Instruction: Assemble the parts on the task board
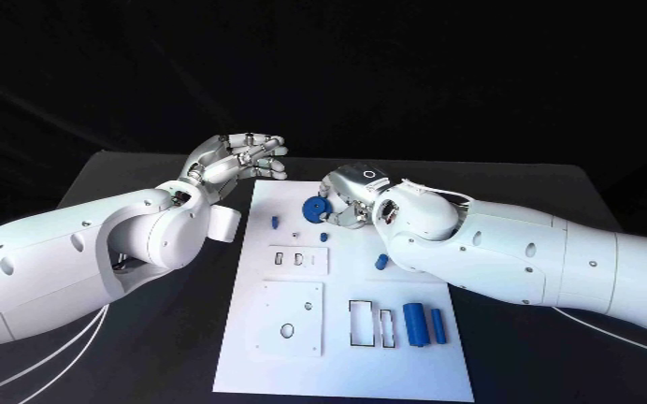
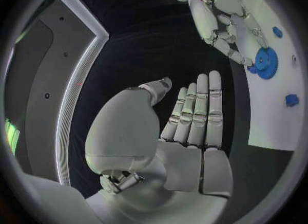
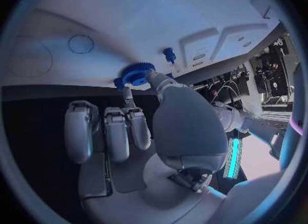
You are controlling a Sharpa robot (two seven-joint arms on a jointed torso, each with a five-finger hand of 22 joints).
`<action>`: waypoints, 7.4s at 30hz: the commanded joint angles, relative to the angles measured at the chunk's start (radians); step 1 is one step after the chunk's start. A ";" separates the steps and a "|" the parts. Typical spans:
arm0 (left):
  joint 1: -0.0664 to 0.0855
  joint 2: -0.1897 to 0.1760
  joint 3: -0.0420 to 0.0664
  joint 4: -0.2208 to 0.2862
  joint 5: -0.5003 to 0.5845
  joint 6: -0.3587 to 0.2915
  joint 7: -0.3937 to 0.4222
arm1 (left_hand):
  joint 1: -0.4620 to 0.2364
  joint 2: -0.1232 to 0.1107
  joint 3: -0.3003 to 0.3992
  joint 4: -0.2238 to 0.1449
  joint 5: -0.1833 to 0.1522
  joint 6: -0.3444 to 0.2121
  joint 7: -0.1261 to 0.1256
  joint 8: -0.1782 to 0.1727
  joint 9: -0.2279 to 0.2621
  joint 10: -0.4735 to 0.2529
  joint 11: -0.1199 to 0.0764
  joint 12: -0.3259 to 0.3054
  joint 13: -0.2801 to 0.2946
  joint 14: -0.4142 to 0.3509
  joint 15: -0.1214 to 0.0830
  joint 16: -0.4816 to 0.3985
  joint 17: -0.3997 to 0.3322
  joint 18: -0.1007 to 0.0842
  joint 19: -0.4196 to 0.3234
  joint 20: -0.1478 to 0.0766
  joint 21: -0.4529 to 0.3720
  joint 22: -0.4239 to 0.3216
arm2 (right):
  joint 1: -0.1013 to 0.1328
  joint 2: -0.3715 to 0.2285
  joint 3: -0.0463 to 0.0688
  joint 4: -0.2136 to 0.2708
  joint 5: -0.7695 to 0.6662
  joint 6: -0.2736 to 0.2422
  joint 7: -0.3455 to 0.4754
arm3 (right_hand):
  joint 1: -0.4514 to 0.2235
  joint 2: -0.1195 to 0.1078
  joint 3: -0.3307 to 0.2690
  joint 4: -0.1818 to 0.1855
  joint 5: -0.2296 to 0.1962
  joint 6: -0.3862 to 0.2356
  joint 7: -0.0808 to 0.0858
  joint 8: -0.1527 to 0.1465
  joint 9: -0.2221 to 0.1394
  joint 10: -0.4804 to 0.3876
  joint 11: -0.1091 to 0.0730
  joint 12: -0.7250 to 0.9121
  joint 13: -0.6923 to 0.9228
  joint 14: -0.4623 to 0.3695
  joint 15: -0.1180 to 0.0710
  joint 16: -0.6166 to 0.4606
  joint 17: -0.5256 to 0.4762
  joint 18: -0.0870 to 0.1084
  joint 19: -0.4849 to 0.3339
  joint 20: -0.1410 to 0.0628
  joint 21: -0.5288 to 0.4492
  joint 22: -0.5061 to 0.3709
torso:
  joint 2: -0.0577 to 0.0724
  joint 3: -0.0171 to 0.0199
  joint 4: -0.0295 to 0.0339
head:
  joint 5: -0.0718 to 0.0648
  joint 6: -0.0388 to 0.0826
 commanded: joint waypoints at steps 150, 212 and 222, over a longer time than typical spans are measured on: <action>0.000 0.003 -0.001 -0.048 0.012 0.030 0.010 | -0.002 0.003 -0.001 -0.008 0.002 -0.013 0.035 -0.009 0.003 -0.012 0.005 -0.008 0.001 -0.012 0.002 0.001 0.005 0.010 -0.013 0.004 0.010 0.004 | -0.068 -0.355 -0.009 -0.031 0.577 -0.042 0.385 | 0.085 0.019 0.128 -0.095 0.092 0.105 -0.015 0.007 -0.016 0.049 -0.011 -0.028 0.191 0.097 -0.006 -0.007 0.236 0.003 -0.031 -0.006 -0.073 0.051 | -0.036 0.0064 -0.0227 | -0.023 -0.037; 0.000 0.054 -0.002 -0.131 0.028 0.038 0.004 | -0.007 0.003 -0.003 -0.005 0.002 -0.013 0.036 -0.010 0.005 -0.012 0.006 -0.007 0.002 -0.013 0.003 0.001 0.007 0.010 -0.016 0.005 0.012 0.004 | -0.120 -0.048 -0.007 0.178 0.317 -0.143 0.070 | 0.066 0.046 0.192 -0.121 0.093 0.123 -0.039 0.070 0.015 0.043 -0.034 -0.042 0.181 0.096 -0.024 -0.010 0.231 0.001 -0.024 -0.024 -0.069 0.063 | -0.069 -0.0232 -0.0111 | 0.066 -0.086; 0.000 0.054 -0.001 -0.132 0.028 0.039 0.004 | -0.007 0.003 -0.003 -0.005 0.002 -0.013 0.036 -0.010 0.005 -0.012 0.006 -0.007 0.002 -0.013 0.003 0.001 0.007 0.010 -0.016 0.005 0.012 0.004 | -0.149 -0.018 -0.008 0.160 0.280 -0.138 0.058 | 0.064 0.041 0.193 -0.122 0.093 0.123 -0.039 0.071 0.016 0.044 -0.034 -0.041 0.181 0.096 -0.024 -0.010 0.232 0.001 -0.024 -0.025 -0.069 0.064 | -0.068 -0.0207 -0.0137 | 0.068 -0.096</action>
